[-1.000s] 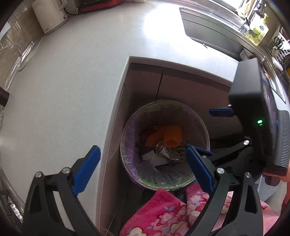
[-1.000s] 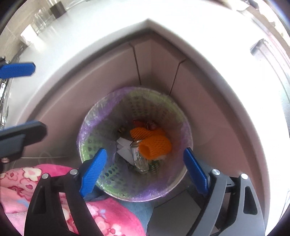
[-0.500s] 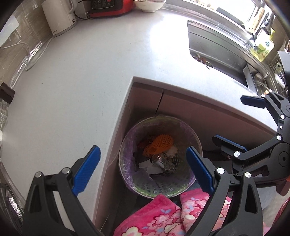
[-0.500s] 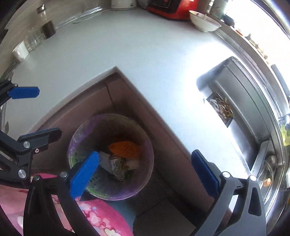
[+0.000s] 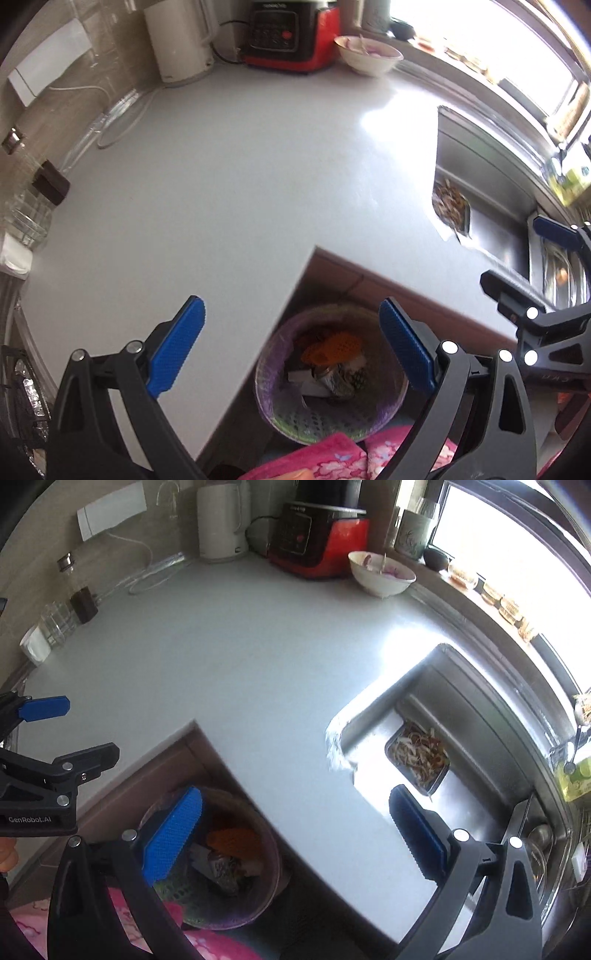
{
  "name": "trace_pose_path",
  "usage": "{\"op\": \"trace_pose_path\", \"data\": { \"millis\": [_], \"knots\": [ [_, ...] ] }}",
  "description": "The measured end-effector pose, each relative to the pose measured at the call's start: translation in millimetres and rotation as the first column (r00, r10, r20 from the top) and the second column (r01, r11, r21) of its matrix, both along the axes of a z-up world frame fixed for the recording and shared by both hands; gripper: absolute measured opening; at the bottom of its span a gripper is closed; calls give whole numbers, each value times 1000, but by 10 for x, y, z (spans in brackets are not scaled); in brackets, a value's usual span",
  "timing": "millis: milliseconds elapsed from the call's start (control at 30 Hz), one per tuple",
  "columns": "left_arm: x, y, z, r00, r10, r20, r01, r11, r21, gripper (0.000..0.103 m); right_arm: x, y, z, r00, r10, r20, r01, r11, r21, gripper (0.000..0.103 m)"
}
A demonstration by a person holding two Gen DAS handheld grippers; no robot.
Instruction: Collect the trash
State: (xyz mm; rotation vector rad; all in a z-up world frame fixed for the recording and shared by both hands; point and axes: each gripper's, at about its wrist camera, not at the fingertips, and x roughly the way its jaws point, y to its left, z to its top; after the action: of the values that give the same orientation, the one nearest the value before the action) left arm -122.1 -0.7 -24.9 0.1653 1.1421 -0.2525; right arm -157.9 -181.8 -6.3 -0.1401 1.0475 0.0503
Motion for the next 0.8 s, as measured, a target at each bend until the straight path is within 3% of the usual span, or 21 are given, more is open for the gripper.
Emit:
{"op": "trace_pose_path", "data": {
  "millis": [233, 467, 800],
  "knots": [
    [410, 11, 145, 993, 108, 47, -109, 994, 9, 94, 602, -9, 217, 996, 24, 83, -24, 1000, 3, 101],
    [800, 18, 106, 981, 186, 47, -186, 983, -3, 94, 1033, -3, 158, 997, 9, 81, -13, 999, 40, 101],
    [904, 4, -32, 979, 203, 19, -203, 979, 3, 94, 1128, 18, 71, 999, 12, 52, -14, 999, 50, 101]
  ]
}}
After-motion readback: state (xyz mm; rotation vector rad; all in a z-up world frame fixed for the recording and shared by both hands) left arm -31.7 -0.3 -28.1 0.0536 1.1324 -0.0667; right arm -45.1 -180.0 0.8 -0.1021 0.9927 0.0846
